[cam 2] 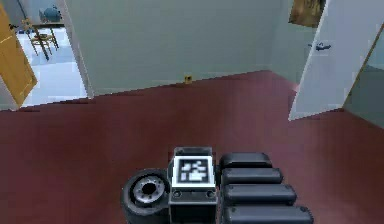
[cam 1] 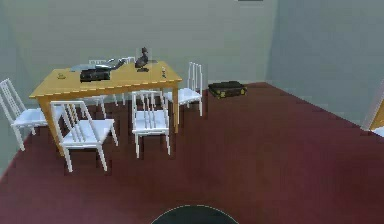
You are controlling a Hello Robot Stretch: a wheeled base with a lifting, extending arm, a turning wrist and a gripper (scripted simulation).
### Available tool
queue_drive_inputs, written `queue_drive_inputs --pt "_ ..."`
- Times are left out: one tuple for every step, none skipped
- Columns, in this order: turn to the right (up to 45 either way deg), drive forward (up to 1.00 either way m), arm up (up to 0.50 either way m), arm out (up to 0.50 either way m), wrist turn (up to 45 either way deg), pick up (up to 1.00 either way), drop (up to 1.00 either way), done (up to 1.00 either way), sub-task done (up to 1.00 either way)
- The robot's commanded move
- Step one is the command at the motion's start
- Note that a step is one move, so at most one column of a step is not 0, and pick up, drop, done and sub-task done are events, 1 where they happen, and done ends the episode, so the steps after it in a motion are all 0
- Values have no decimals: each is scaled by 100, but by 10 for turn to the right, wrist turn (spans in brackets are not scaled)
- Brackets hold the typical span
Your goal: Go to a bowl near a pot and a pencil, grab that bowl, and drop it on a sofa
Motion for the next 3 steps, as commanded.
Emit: queue_drive_inputs --pt "180 0 0 0 0 0 0 0 0" --pt "-450 0 0 0 0 0 0 0 0" --pt "-450 0 0 0 0 0 0 0 0"
